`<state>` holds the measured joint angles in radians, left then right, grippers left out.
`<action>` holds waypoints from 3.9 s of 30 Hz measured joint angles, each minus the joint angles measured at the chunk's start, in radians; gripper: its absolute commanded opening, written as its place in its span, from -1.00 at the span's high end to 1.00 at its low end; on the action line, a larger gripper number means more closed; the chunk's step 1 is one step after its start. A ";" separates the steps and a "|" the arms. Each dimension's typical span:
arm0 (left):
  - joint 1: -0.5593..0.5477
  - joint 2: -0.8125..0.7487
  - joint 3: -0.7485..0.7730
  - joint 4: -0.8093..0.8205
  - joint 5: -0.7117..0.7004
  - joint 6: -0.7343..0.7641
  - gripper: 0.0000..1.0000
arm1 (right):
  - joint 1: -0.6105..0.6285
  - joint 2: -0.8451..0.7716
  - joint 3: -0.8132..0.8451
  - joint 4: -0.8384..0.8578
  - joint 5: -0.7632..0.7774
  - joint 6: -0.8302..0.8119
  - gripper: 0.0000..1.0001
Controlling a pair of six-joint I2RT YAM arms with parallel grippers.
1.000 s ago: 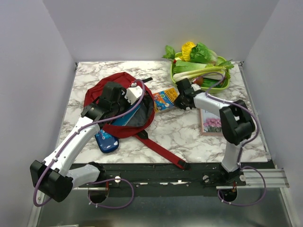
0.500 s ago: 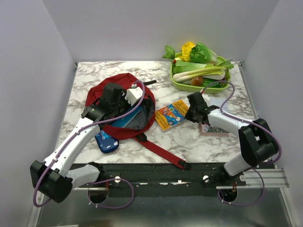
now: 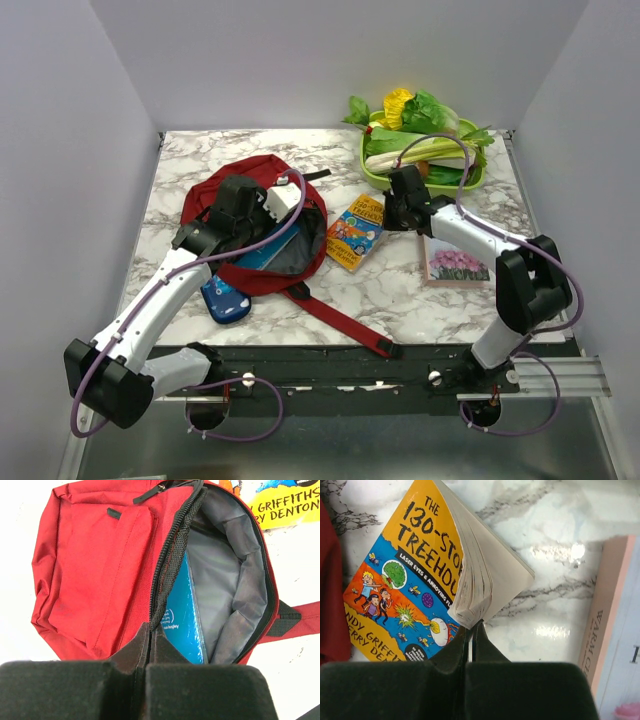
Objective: Pack the student bag
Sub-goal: Pick up the book from the center of the board, then place the book in the student bag.
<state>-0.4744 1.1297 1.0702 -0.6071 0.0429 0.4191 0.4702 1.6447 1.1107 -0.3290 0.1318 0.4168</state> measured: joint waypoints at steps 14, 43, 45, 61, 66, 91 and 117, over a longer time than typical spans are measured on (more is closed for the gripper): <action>0.000 0.019 0.000 0.006 -0.001 0.000 1.00 | 0.000 -0.162 -0.028 -0.078 -0.145 -0.124 0.99; 0.000 0.031 0.001 0.016 -0.006 -0.025 1.00 | 0.066 -0.353 -0.134 0.062 -0.872 0.174 0.99; 0.000 0.031 0.001 0.016 -0.006 -0.028 1.00 | 0.080 -0.323 -0.161 0.114 -0.890 0.216 0.99; -0.001 0.032 0.023 0.000 -0.005 -0.043 1.00 | 0.072 0.163 0.065 0.562 -0.990 0.589 0.99; -0.001 0.032 0.023 0.000 -0.005 -0.043 1.00 | 0.056 0.287 0.105 0.732 -0.989 0.752 0.99; -0.001 0.034 0.035 -0.020 0.014 -0.058 1.00 | 0.103 0.303 0.099 0.418 -0.349 0.975 0.99; -0.001 0.035 0.035 -0.019 0.018 -0.067 1.00 | 0.150 0.302 0.172 0.199 -0.363 0.651 -0.61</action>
<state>-0.4755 1.1648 1.1049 -0.6266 0.0605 0.3519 0.6197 1.9465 1.2823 -0.1303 -0.2314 1.0676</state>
